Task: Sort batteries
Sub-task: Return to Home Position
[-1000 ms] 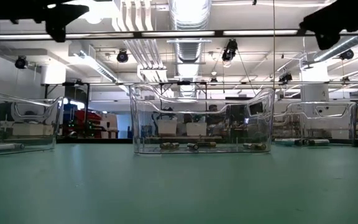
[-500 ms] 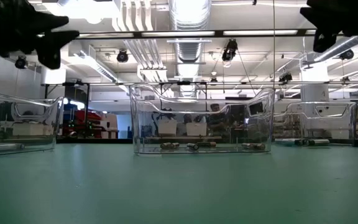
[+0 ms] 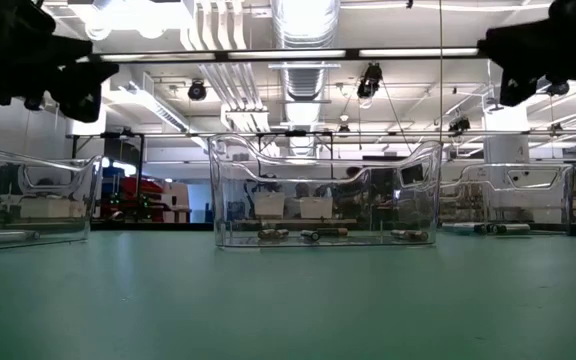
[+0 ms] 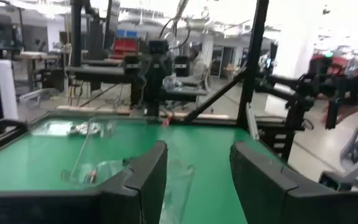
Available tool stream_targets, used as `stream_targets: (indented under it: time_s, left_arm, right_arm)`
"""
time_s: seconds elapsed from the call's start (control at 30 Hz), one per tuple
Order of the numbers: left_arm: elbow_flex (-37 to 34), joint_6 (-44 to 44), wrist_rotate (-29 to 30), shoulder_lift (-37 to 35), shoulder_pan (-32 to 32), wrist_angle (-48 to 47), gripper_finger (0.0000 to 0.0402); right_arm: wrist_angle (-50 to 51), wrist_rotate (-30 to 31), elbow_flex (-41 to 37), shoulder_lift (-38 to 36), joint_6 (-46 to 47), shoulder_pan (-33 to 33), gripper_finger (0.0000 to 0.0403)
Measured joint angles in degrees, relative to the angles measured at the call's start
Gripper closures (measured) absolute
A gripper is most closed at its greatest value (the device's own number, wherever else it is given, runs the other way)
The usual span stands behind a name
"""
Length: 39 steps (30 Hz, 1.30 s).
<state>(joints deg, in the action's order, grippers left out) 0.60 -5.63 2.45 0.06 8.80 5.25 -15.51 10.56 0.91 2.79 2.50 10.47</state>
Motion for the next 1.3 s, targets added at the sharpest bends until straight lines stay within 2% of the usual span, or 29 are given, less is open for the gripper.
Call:
stream_targets:
  time_s: [0.3, 0.73, 1.3]
  left_arm:
    - [0.13, 3.17, 2.57, 0.82, -0.02, -3.62, 0.0246]
    - [0.13, 3.45, 2.56, 3.79, 0.0, -3.77, 0.0246]
    - [0.13, 3.41, 2.61, 5.64, 0.0, -3.77, 0.0246]
  right_arm:
    - [7.15, 0.01, 0.0, 0.69, 1.26, 0.01, 0.0328]
    - [8.09, 0.03, 0.0, 0.69, 4.37, 0.01, 0.0305]
    - [8.01, 0.03, 0.02, 0.69, 4.37, 0.01, 0.0339]
